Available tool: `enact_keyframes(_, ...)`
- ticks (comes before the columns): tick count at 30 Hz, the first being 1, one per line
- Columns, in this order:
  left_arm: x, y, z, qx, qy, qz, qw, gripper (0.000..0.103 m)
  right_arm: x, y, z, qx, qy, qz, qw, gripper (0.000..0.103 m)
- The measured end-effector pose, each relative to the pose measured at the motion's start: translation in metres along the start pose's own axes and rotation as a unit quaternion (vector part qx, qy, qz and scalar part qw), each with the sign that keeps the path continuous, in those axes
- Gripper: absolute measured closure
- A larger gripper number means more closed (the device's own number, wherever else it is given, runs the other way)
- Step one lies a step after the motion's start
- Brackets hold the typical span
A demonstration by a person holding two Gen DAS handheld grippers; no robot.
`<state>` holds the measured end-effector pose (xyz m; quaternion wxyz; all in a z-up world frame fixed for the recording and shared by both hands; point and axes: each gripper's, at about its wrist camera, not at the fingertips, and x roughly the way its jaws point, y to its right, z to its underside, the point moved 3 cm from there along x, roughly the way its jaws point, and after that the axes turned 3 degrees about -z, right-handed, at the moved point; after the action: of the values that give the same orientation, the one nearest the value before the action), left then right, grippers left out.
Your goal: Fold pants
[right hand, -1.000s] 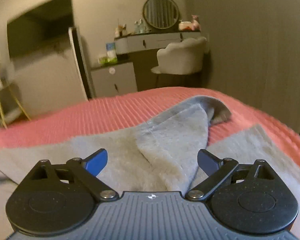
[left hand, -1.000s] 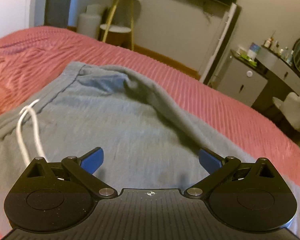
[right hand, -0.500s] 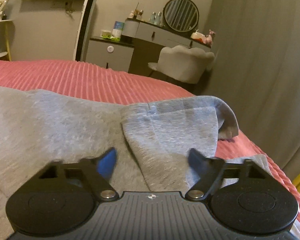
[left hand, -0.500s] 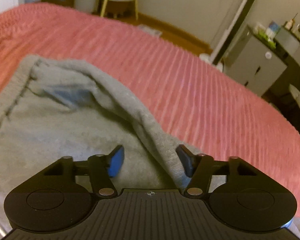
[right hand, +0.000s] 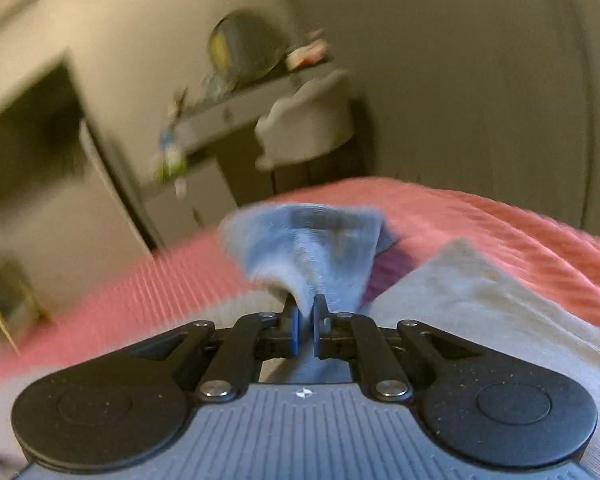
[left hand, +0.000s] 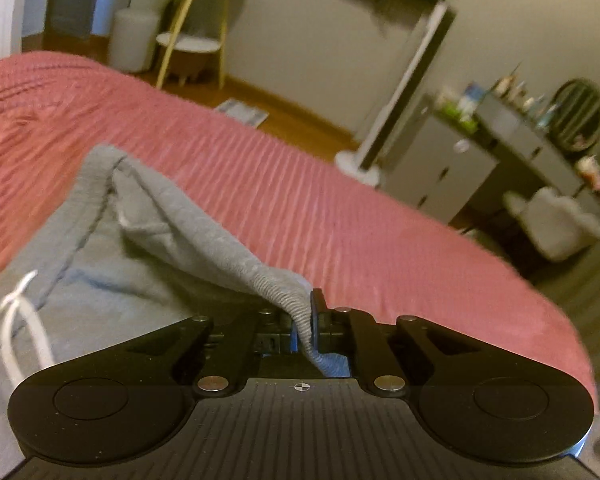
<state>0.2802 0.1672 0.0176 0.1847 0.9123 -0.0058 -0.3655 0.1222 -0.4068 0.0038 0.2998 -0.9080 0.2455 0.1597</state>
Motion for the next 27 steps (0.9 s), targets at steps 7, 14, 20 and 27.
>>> enact_keyframes(7, -0.097, -0.049, 0.094, -0.010, -0.001, 0.031, 0.9995, 0.094, -0.094, 0.084, -0.008, 0.090, 0.005, 0.012, 0.996, 0.097)
enact_keyframes(14, -0.070, -0.121, 0.169, -0.103, -0.083, 0.005, 0.9912, 0.088, -0.098, 0.144, 0.038, 0.127, -0.067, 0.136, 0.980, 0.098)
enact_keyframes(20, -0.070, -0.136, 0.135, -0.133, -0.017, -0.015, 0.9909, 0.033, -0.087, 0.140, 0.046, 0.136, -0.069, 0.109, 0.982, 0.078)
enact_keyframes(27, -0.065, -0.165, 0.115, -0.176, 0.006, -0.057, 0.9827, 0.010, -0.083, 0.142, 0.046, 0.150, -0.069, 0.065, 0.984, 0.042)
